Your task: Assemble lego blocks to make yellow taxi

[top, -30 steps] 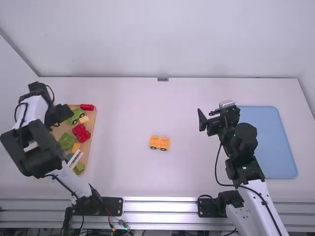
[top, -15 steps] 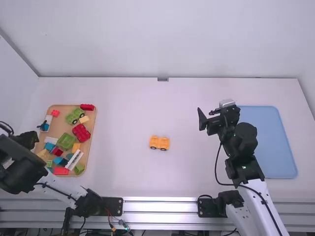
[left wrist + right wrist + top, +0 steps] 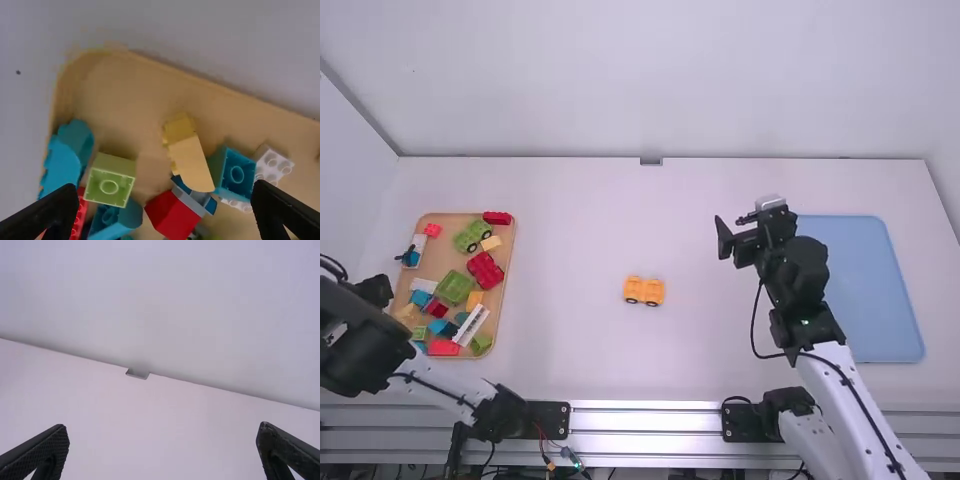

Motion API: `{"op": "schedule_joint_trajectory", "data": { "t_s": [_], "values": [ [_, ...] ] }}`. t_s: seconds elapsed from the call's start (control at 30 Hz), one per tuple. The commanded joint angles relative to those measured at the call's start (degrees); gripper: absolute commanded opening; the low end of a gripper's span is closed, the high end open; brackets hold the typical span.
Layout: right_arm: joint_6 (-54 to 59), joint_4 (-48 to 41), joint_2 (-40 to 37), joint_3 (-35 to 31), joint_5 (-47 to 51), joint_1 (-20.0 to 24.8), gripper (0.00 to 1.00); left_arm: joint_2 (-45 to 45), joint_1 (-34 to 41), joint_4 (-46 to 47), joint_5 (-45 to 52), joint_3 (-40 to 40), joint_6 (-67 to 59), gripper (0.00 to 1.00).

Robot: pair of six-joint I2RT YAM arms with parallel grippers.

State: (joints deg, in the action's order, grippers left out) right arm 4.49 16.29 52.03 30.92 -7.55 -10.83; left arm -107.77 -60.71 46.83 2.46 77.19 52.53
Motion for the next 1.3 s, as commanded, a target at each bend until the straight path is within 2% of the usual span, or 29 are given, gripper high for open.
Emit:
{"op": "schedule_joint_trajectory", "data": {
  "t_s": [0.0, 0.2, 0.33, 0.5, 0.8, 0.97, 1.13, 1.27],
  "values": [
    [0.04, 0.90, 0.92, 2.08, -0.11, -1.05, 0.99, 1.73, 3.26, 0.26, -3.72, -0.59, 4.50, 0.92],
    [0.07, 1.07, 1.18, 2.08, -0.11, -1.46, 0.99, 1.68, 8.31, 0.11, -9.16, -0.66, 10.73, 0.91],
    [0.04, 0.81, 1.07, 2.08, -0.13, -0.66, 0.99, 0.79, 8.52, -1.22, -10.67, -0.68, 13.66, 0.86],
    [0.04, 0.44, 1.11, 2.08, -0.13, -0.48, 0.99, -1.36, 7.91, -1.44, -10.40, -0.66, 13.64, 0.87],
    [0.04, 0.39, 1.14, 2.08, -0.09, -0.39, 0.99, -4.70, 4.07, -4.87, -7.56, -0.66, 12.07, 0.82],
    [0.04, 0.42, 1.11, 2.08, -0.13, -0.42, 0.99, -7.54, 4.96, -5.44, -6.64, -0.66, 12.20, 0.85],
    [0.04, 0.39, 1.11, 2.08, -0.13, -0.42, 0.99, -8.35, 5.73, -6.54, -4.68, -0.66, 12.61, 0.82],
    [0.04, 0.44, 1.11, 2.08, -0.11, -0.42, 0.99, -8.35, 6.80, -6.40, -7.04, -0.66, 14.86, 0.78]
  ]
}}
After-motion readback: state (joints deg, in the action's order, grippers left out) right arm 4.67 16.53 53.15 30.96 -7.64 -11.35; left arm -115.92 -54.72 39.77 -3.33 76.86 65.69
